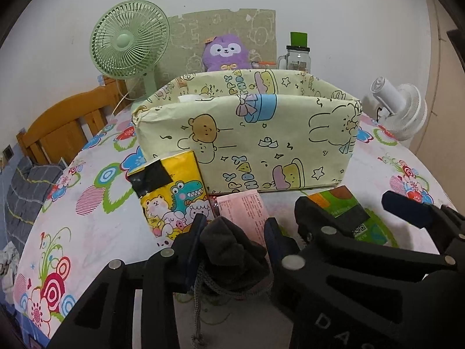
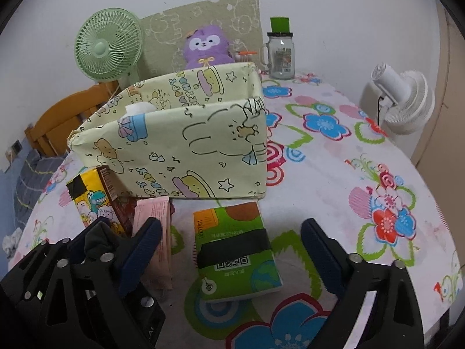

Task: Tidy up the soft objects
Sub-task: 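Grasp the grey sock with left tool while right tool grasps green tissue pack, then lift both held items and carry them over the yellow basket, then lower both items into the basket and open both tools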

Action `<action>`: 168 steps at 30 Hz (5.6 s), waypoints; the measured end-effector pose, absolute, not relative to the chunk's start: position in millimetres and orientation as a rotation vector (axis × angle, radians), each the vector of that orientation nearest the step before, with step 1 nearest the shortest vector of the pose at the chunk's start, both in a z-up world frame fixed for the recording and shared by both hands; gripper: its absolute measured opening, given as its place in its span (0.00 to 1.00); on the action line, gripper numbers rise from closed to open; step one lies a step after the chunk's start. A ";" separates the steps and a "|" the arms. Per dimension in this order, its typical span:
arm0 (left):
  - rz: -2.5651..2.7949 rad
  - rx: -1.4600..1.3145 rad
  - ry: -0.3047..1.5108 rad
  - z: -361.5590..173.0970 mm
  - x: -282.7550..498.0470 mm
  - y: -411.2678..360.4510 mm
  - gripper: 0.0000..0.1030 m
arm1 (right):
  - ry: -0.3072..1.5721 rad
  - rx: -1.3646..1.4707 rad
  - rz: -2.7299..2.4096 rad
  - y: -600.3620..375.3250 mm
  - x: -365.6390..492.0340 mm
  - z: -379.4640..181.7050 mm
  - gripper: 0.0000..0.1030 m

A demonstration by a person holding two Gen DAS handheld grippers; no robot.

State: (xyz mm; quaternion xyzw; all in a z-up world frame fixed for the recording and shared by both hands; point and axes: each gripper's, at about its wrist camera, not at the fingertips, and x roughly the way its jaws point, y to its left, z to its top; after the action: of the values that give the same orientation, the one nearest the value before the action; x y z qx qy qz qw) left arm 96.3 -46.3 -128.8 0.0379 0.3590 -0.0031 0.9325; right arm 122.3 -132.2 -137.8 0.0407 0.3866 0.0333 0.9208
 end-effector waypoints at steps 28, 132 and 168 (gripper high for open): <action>-0.035 0.051 0.729 -121.7 88.3 -39.8 0.27 | 0.827 0.108 0.067 -128.3 117.5 -132.4 0.43; -0.118 0.020 0.621 -32.9 202.8 -34.3 0.30 | 0.683 0.091 0.097 -126.2 227.2 -30.7 0.43; -0.093 0.066 0.709 -56.2 213.4 -23.8 0.87 | 0.783 0.099 0.177 -106.8 260.3 -61.7 0.77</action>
State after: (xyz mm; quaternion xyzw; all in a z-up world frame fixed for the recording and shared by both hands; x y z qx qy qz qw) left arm 213.4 -23.8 -56.2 0.0322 0.3467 -0.0453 0.9363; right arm 260.3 -106.8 -61.7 0.0482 0.3811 0.0860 0.9193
